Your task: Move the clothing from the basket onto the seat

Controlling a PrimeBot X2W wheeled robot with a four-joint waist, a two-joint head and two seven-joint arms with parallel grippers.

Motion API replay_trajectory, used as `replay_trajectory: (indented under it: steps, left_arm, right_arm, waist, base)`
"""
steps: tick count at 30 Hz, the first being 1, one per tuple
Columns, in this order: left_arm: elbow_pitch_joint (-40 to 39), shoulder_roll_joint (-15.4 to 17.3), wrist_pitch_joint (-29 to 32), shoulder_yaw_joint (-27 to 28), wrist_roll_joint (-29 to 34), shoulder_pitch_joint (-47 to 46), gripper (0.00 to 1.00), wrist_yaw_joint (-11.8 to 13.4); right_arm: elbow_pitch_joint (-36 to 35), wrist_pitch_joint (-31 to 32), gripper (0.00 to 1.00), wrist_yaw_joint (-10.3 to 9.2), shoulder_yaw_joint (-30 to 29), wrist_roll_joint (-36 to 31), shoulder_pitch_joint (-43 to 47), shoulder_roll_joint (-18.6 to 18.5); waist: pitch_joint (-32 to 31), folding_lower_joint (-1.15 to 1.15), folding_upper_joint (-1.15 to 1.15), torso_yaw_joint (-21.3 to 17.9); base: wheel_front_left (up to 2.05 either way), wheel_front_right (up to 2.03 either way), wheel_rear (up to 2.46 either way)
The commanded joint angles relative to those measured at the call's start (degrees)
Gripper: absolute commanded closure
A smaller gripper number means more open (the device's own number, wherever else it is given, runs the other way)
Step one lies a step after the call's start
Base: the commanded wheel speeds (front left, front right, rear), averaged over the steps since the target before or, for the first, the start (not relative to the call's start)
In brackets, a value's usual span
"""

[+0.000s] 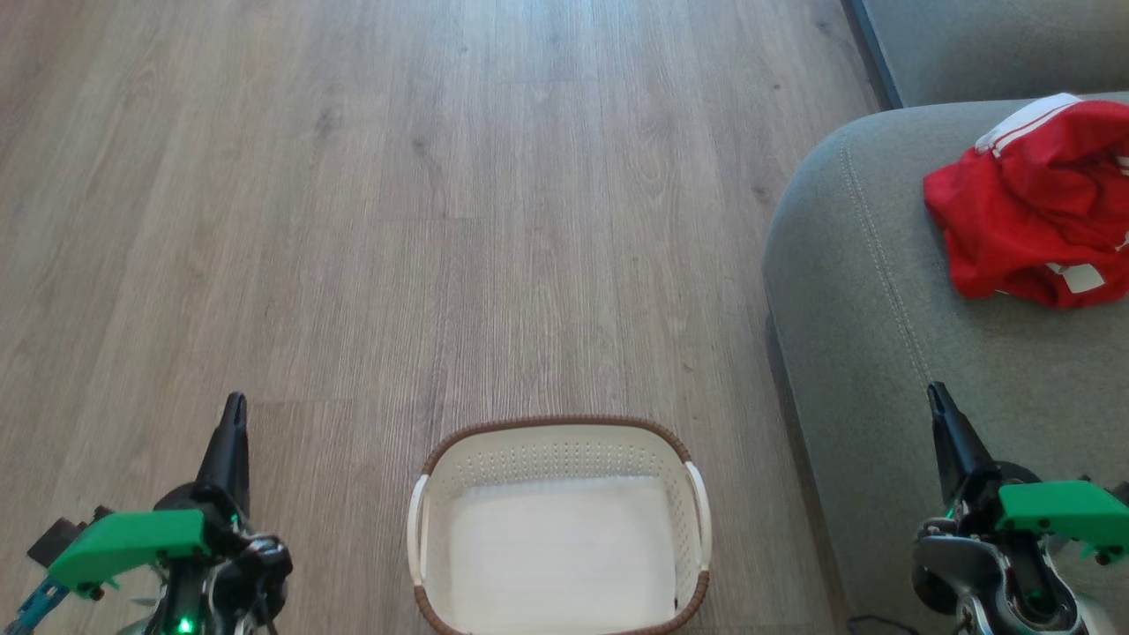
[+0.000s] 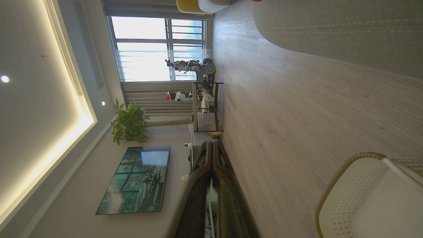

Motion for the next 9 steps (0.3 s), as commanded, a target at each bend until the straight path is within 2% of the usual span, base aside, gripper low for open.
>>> replay_trajectory:
  steps: [1,9]
  left_arm:
    - [-1.56,0.32,0.45,2.13,-0.05,-2.81,1.00,-0.38]
    - [-1.56,0.31,0.45,2.14,-0.04,-2.81,1.00,-0.38]
  right_arm:
    - [-2.26,0.40,1.00,-0.01,0.95,0.33,-2.98,-0.25]
    - [-2.26,0.40,1.00,-0.01,0.95,0.33,-2.98,-0.25]
  waist:
    - [0.00,0.00,0.00,0.00]
    - [0.00,0.00,0.00,0.00]
  base:
    - [0.00,0.00,0.00]
    - [0.00,0.00,0.00]
